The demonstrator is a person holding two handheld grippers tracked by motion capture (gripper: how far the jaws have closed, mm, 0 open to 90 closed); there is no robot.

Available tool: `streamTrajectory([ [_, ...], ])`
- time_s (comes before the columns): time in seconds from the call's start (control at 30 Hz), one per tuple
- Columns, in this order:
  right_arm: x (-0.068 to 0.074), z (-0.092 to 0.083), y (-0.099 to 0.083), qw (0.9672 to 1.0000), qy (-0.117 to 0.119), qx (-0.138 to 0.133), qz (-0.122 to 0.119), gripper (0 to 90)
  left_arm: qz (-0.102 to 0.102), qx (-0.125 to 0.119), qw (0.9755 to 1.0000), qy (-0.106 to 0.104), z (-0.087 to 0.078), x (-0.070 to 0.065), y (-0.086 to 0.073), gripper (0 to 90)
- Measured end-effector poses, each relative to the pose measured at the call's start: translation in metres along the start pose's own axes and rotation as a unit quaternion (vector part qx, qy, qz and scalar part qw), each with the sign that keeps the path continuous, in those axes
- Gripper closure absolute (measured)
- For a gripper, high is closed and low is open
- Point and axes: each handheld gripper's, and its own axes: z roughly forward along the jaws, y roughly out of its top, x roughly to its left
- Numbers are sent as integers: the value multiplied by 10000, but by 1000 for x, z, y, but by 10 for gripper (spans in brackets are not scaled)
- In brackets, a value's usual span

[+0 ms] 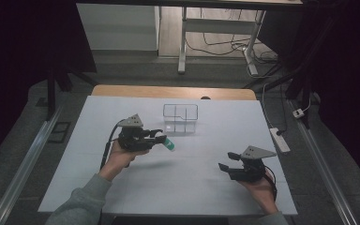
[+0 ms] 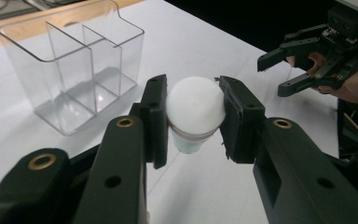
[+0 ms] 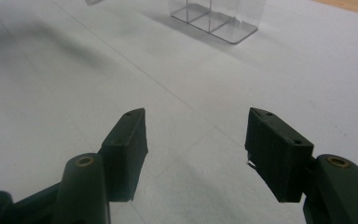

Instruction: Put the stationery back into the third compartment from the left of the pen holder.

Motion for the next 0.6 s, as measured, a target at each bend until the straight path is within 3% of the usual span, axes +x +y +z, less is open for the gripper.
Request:
streamTrajectory([
  [0.23, 0, 3, -2, 9998, -25, 158, -114, 371, 29, -71, 9999, 74, -6, 1, 12, 641],
  [0.6, -2, 4, -5, 9994, -100, 298, -134, 363, 124, -222, 9997, 51, -3, 7, 58, 640],
])
